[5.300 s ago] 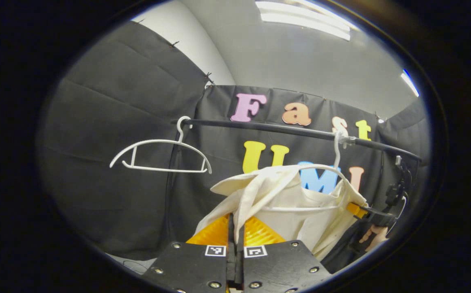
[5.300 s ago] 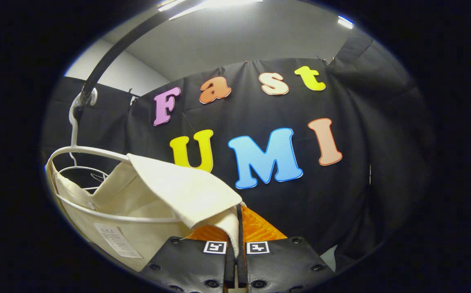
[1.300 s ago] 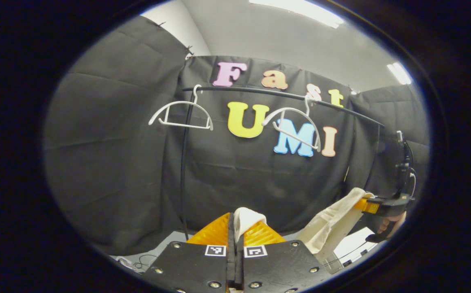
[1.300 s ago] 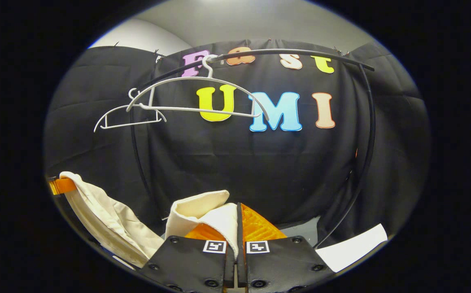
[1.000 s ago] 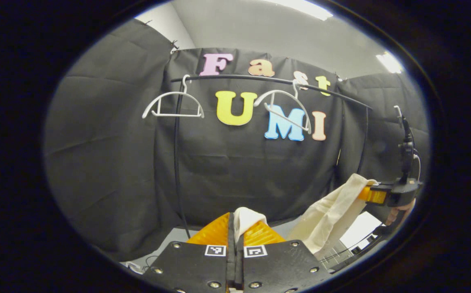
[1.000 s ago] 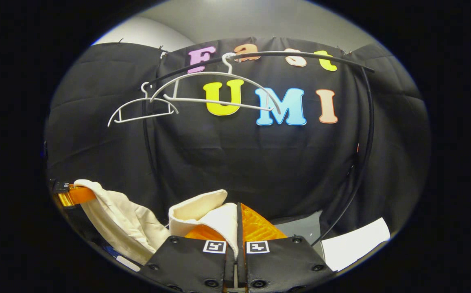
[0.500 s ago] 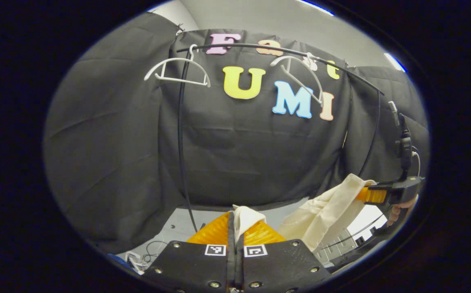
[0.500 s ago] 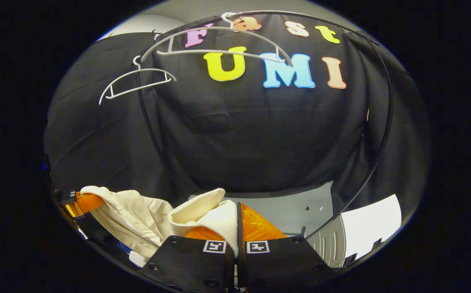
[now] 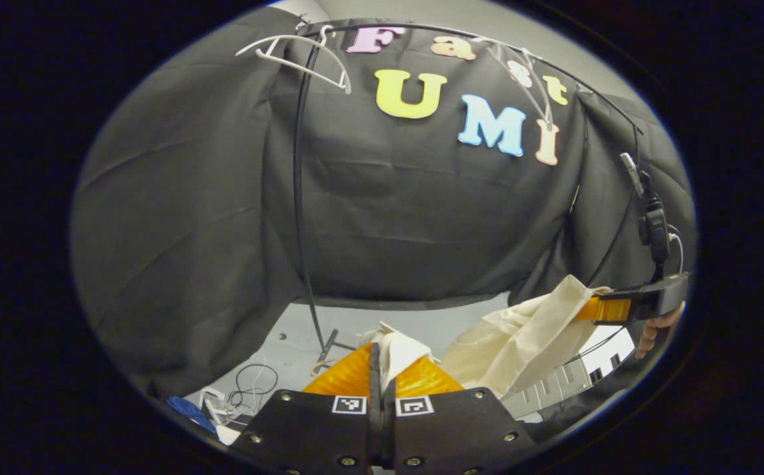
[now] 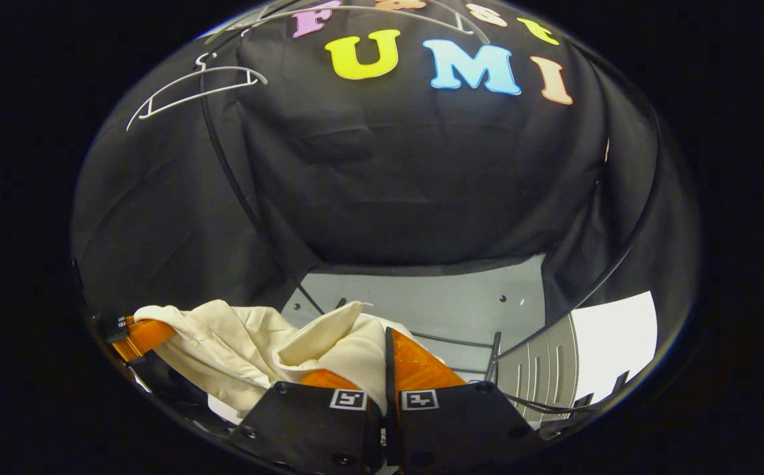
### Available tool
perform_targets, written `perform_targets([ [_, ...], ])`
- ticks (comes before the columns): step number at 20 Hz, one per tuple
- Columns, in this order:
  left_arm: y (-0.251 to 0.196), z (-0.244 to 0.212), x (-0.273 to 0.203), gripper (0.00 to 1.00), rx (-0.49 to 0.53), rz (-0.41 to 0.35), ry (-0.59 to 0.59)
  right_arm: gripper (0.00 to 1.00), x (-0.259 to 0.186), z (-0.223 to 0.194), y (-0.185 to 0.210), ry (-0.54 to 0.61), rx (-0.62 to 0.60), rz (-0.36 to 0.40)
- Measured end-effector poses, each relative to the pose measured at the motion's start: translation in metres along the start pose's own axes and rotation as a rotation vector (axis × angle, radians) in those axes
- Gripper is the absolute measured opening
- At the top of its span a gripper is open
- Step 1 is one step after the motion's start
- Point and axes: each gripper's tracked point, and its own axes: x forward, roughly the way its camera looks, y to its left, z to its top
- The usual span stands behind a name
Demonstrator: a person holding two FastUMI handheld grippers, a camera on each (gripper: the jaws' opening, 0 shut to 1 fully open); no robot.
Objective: Grasp the clothes on the hanger with both hands and then place them into the laundry hamper below.
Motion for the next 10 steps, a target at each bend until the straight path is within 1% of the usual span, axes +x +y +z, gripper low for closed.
perform_targets([
  [5, 0.025, -0.021, 0.017, 0.01, -0.015, 0.028, 0.061, 0.05, 0.014, -0.015, 0.008, 0.056, 0.007, -0.001],
  [9, 0.033, -0.037, 0.024, 0.02, 0.02, 0.046, 0.092, 0.07, 0.02, -0.024, 0.01, 0.087, 0.014, -0.025],
  [10, 0.034, -0.039, 0.026, 0.0, 0.025, 0.049, 0.1, 0.07, 0.02, -0.026, 0.009, 0.094, 0.019, -0.028],
])
